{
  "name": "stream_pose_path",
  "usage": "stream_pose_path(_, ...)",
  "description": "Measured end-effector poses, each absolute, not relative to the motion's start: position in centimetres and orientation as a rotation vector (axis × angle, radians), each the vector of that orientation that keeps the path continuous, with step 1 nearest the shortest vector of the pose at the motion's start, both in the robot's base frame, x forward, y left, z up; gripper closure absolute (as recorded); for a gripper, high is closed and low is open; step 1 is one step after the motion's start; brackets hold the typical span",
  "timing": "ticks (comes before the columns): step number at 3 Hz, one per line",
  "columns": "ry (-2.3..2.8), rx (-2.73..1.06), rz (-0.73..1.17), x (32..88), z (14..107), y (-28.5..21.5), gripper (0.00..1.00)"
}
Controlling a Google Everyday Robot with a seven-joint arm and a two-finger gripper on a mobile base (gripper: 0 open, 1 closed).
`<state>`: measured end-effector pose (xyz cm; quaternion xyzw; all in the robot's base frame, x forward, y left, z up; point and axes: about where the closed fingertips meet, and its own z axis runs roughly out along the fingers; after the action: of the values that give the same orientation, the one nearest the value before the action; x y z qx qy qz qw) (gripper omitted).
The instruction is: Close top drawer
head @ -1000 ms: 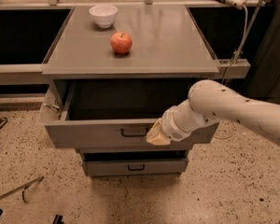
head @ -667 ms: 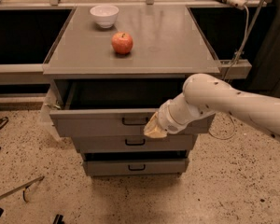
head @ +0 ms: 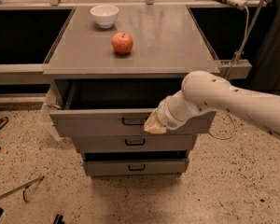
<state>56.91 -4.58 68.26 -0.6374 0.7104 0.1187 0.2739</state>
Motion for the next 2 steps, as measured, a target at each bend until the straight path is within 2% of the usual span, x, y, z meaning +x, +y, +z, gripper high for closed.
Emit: stream_pose_path(2,1.886,-1.776,0.185,64.7,69.8,-2.9,1.0)
